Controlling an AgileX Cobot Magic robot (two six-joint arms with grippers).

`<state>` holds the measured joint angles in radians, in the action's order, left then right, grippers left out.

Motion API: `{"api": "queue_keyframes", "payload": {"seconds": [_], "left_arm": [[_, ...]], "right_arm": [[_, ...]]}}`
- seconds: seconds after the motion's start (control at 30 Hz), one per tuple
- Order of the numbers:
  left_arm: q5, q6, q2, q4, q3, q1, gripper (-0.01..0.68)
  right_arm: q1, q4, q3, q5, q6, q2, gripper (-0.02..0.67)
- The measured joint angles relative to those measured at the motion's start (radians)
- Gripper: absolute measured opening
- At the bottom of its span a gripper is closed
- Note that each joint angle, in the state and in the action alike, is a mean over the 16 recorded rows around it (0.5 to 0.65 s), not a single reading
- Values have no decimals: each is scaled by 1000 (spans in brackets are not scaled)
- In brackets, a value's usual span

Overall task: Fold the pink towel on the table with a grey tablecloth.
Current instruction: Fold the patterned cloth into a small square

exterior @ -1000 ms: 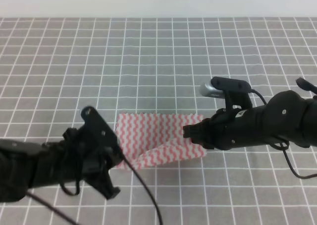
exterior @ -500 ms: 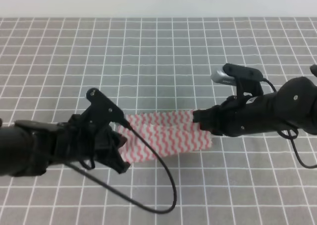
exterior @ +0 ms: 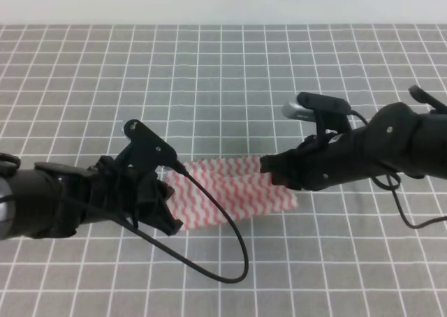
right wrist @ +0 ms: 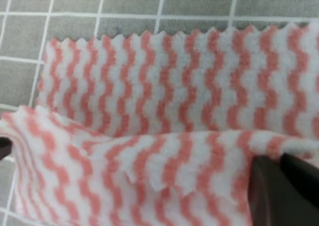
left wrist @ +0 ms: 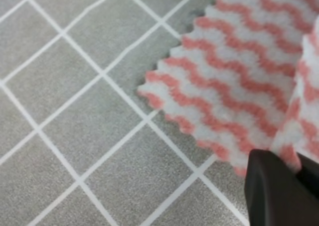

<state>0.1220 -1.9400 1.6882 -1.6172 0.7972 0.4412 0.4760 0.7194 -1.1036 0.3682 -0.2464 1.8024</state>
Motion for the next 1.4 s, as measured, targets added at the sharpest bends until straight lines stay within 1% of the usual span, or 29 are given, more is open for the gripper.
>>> {"api": "queue_keyframes", "payload": {"seconds": [0.33,0.77,1.1,1.4], "left_arm": [[-33,-5,21,-1,3,0,-2],[-45,-14,68,-1,32,-2,-3],[-55,-14,82,-2,59,-2,-3],[-67,-14,94,-3,95,-2,-3]], "right_arm": [[-14,-13,-54,19,0,55,-15],[-46,-27,-63,25,0,61,-15],[-49,-30,-68,10,0,63,-15],[-51,-34,-114,29,0,83,-15]]}}
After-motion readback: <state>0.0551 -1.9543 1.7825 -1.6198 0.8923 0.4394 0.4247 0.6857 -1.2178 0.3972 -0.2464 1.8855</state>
